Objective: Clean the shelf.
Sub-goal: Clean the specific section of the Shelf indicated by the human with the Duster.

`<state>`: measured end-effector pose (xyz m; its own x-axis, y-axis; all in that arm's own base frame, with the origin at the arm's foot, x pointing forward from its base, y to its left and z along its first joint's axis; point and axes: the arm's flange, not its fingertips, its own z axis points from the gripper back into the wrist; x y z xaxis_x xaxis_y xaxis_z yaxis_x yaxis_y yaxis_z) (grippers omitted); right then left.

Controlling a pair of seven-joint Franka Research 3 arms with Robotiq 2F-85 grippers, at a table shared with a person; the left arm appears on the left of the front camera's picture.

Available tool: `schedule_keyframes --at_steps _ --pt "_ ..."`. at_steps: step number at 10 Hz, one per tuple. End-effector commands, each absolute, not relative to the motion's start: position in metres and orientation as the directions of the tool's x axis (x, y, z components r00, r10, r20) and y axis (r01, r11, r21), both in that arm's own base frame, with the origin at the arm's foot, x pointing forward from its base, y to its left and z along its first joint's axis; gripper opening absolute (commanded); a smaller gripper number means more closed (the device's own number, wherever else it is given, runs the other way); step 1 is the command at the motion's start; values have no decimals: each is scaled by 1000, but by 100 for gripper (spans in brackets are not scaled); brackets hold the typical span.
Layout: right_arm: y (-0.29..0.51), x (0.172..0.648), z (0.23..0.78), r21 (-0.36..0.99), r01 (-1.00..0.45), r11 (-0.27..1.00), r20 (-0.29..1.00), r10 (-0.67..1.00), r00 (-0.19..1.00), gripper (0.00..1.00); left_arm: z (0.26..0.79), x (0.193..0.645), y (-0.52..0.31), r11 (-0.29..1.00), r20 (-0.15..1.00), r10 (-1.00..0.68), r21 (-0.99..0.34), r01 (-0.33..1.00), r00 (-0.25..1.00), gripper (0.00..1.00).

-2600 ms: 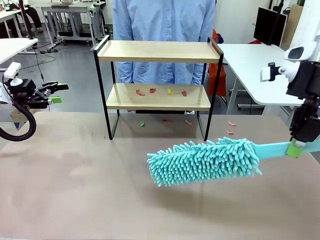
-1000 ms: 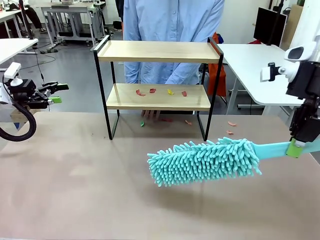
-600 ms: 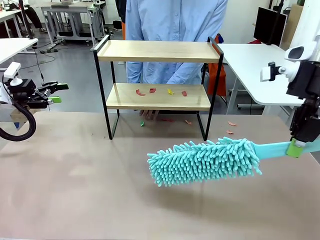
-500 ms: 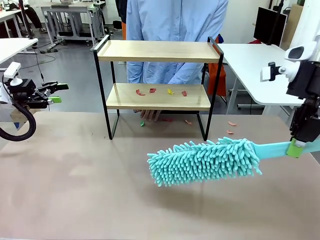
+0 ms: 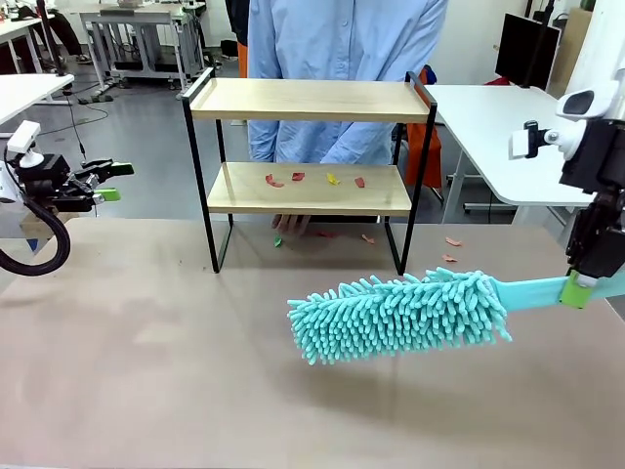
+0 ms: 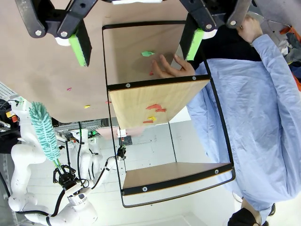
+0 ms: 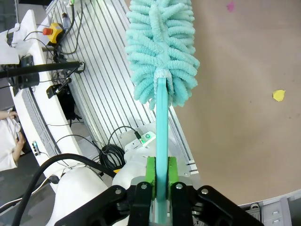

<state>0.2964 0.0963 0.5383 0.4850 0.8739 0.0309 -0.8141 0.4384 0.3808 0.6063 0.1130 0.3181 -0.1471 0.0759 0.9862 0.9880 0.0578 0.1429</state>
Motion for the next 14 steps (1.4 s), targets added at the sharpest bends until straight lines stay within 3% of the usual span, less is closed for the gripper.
schedule_keyframes --at_steps 1,14 --pt "95 297 541 388 -822 417 47 882 469 13 321 605 113 59 984 76 157 986 -162 100" --pt "95 297 541 388 -822 417 47 882 469 13 321 605 113 59 984 76 157 986 -162 100"
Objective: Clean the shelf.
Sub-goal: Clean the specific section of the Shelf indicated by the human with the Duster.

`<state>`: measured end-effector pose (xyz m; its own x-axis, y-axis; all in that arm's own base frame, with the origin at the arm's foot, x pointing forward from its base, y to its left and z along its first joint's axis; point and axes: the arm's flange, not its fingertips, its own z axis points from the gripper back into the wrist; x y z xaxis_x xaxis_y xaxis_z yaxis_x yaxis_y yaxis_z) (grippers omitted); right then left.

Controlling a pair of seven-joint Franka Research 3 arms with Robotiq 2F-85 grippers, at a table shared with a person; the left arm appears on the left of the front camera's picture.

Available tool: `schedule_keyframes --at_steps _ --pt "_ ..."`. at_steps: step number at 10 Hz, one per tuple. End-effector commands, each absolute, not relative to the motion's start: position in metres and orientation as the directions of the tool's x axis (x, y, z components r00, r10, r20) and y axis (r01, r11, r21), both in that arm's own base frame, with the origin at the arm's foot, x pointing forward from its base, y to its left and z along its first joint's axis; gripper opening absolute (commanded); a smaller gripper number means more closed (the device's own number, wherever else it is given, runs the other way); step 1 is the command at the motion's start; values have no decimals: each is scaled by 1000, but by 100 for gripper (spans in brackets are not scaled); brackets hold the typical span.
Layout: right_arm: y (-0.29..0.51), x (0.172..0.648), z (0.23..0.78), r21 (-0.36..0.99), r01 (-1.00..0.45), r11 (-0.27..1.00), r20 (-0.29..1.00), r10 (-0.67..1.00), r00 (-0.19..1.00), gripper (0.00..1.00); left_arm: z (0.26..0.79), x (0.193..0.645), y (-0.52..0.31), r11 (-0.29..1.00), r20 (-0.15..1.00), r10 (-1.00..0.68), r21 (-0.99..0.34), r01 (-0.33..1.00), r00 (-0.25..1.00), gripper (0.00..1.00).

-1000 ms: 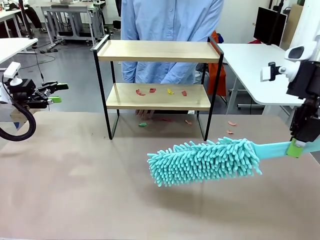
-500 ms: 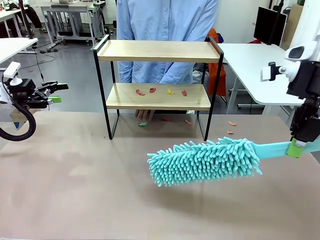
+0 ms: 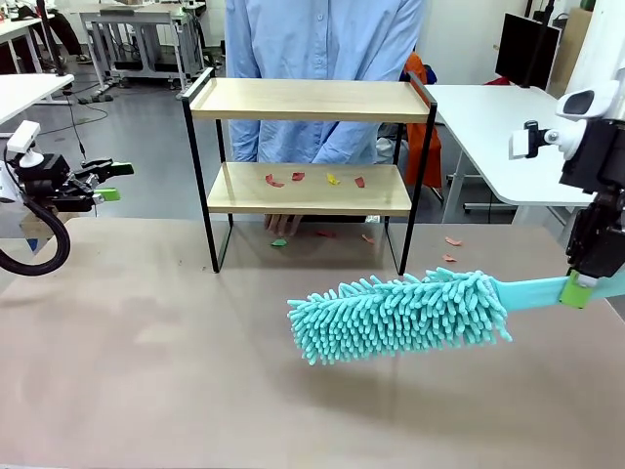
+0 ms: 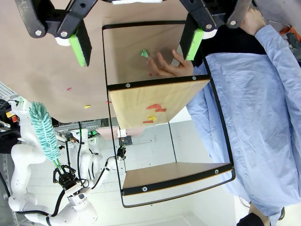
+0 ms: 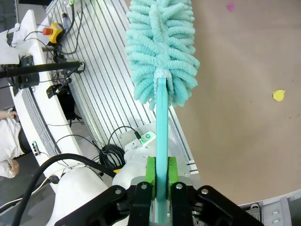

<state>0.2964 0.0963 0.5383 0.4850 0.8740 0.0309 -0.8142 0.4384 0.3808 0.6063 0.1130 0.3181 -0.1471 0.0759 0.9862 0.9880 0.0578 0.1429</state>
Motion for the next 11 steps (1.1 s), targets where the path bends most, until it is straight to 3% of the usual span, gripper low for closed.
schedule_keyframes --at_steps 1,3,4,7,11 --pt "95 297 541 388 -822 417 47 882 469 13 321 605 113 59 984 76 157 986 -162 100" --pt "120 305 543 389 -764 516 19 824 566 13 321 605 113 59 984 76 157 986 -162 100" --pt "155 317 548 414 -667 620 -27 740 672 13 321 605 113 59 984 76 157 986 -162 100" --pt "249 335 539 435 -482 761 -93 570 816 13 321 605 113 59 984 76 157 986 -162 100" --pt "339 319 520 363 -310 879 -44 348 936 13 321 605 113 59 984 76 157 986 -162 100"
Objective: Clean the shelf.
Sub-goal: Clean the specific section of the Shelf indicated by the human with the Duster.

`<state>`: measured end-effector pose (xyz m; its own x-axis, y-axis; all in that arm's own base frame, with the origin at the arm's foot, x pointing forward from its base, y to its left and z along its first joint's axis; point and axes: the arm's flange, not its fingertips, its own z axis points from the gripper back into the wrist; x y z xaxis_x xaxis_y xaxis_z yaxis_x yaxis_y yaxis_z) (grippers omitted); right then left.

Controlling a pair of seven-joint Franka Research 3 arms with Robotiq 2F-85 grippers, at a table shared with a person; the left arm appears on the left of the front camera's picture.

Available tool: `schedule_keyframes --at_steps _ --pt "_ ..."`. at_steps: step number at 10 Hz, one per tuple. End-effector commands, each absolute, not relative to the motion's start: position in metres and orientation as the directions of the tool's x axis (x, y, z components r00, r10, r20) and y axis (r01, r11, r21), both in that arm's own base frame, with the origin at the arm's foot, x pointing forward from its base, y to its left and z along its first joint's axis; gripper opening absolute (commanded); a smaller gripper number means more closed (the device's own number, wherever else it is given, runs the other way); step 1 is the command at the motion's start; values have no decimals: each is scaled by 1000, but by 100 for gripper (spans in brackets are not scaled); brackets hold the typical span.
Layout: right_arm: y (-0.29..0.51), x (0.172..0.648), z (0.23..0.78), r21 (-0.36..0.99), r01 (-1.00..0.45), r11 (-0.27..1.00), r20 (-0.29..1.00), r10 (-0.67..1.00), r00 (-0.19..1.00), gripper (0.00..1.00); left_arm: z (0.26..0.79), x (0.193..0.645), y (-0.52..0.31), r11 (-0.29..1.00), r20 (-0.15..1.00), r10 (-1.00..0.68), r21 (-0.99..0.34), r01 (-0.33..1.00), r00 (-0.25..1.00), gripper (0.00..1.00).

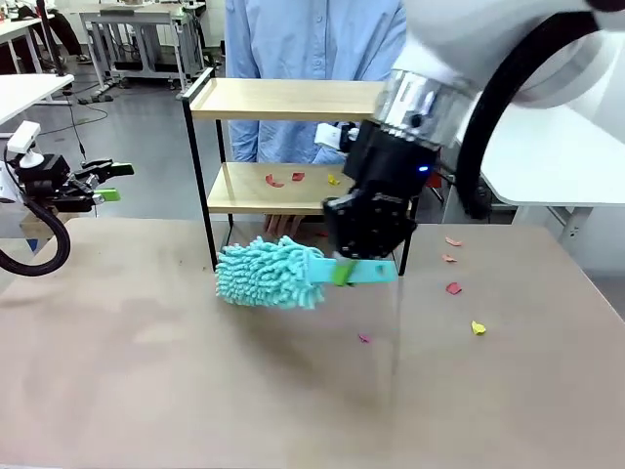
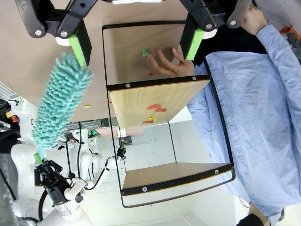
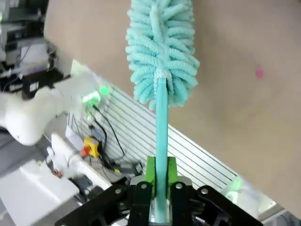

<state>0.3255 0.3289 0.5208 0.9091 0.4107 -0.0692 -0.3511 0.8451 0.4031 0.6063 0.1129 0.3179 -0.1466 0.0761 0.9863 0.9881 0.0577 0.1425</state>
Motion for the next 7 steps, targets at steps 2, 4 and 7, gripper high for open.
schedule_keyframes --at_steps 2,4,7 --pt "329 326 521 403 -351 845 -69 411 909 13 321 605 113 59 984 76 157 986 -162 100" --pt "329 326 521 403 -351 845 -69 411 909 13 321 605 113 59 984 76 157 986 -162 100" --pt "331 325 517 399 -326 857 -73 384 920 13 321 605 113 59 984 76 157 986 -162 100"
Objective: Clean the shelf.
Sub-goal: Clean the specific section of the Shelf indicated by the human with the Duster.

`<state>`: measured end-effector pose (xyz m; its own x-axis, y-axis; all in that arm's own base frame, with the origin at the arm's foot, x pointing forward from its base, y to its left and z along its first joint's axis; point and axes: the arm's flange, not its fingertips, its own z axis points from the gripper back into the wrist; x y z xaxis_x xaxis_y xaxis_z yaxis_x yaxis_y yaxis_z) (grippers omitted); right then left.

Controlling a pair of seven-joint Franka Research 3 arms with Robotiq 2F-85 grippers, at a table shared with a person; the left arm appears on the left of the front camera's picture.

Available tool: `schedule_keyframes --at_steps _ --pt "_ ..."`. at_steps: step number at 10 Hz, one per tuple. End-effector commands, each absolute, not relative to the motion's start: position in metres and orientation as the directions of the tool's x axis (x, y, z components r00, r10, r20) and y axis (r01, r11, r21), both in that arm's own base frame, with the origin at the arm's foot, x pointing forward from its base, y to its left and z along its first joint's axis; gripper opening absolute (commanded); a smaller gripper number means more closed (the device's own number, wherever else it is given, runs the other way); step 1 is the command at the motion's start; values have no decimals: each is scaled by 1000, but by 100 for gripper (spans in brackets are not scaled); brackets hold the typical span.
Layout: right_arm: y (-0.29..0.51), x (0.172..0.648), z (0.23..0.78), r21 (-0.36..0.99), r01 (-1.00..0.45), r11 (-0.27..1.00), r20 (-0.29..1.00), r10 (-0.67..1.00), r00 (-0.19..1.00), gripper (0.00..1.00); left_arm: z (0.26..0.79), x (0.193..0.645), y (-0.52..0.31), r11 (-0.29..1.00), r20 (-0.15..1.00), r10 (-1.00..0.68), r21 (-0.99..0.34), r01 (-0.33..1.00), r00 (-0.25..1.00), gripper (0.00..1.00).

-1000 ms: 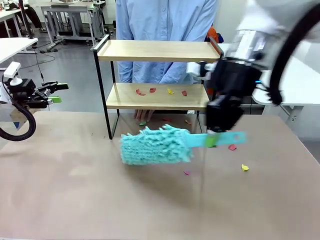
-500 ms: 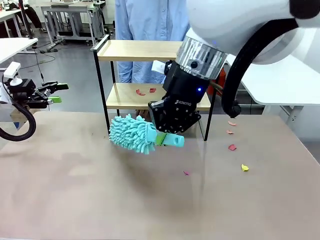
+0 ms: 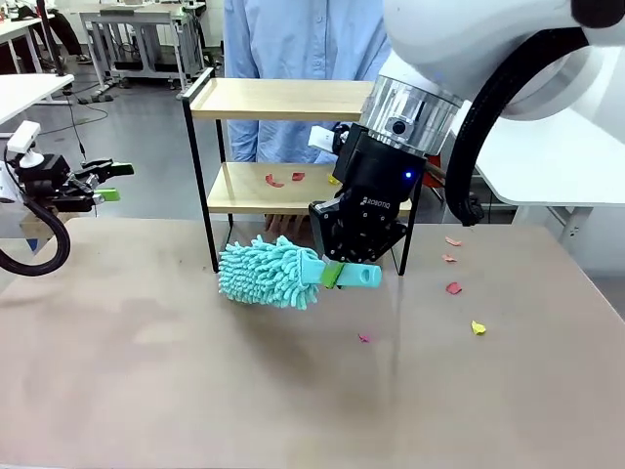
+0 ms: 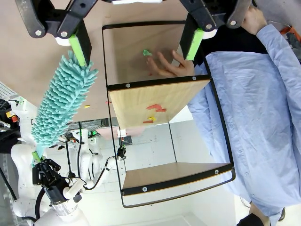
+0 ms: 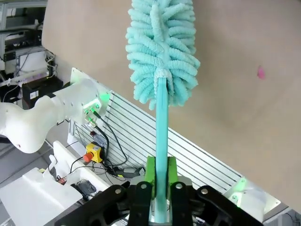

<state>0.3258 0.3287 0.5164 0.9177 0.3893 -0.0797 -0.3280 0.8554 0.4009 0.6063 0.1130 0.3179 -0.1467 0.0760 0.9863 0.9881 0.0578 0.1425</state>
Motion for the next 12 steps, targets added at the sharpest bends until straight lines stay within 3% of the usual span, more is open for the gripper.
schedule_keyframes --at_steps 1,10,12 --pt "359 329 509 356 -225 907 -31 253 967 13 321 605 113 59 984 76 157 986 -162 100" --pt "513 330 426 174 72 982 254 -115 960 13 321 605 113 59 984 76 157 986 -162 100" --pt "526 354 409 236 112 965 257 -174 951 13 321 605 113 59 984 76 157 986 -162 100"
